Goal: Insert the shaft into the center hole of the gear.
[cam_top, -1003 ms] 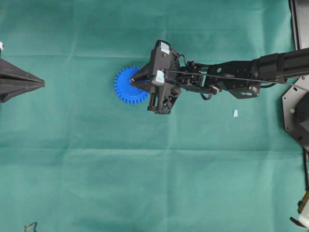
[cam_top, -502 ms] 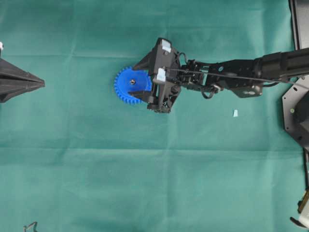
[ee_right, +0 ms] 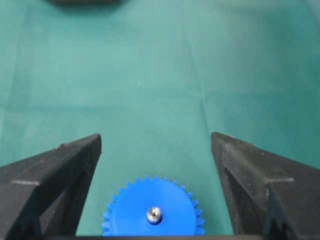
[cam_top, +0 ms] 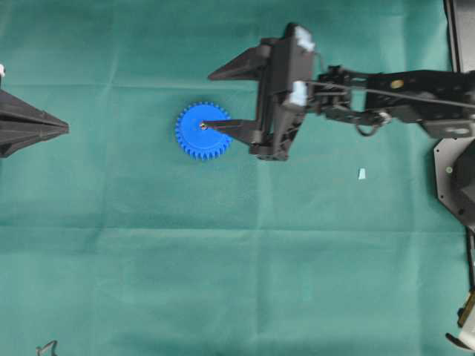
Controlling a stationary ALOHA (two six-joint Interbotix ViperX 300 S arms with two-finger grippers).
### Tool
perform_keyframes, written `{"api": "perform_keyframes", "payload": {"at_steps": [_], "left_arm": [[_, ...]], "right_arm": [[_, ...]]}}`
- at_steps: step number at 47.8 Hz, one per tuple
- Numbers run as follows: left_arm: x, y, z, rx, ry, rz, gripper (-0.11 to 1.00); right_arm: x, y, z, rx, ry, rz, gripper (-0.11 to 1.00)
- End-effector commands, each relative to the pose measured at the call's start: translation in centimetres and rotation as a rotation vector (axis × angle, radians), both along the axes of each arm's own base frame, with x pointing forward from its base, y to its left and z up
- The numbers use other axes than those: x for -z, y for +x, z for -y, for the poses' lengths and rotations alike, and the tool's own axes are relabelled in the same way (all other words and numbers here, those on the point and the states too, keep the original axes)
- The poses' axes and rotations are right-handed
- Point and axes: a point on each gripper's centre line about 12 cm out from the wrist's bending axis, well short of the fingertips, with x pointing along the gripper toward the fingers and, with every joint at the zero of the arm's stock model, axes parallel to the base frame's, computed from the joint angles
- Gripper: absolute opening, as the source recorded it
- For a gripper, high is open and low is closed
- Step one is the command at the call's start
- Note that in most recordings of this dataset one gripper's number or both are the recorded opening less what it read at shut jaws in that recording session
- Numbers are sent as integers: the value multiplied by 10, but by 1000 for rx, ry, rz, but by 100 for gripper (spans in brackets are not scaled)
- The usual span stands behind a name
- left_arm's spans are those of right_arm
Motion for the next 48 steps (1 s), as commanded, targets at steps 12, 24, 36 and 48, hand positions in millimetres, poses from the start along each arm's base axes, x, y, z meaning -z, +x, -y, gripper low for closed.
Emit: {"api": "perform_keyframes", "payload": {"at_steps": [12, 24, 36, 48], "left_arm": [[-11, 2, 0, -1, 1, 28, 0], [-10, 2, 0, -1, 3, 25, 0], [-10, 2, 0, -1, 3, 25, 0], [-10, 2, -1, -2, 3, 26, 0]], "right_arm": [[-36, -47, -6, 0, -20, 107, 89], [-48, -90, -12, 0, -28, 171, 89], [-56, -121, -16, 0, -38, 228, 89], [-50, -136, -18, 4, -38, 245, 89]]}}
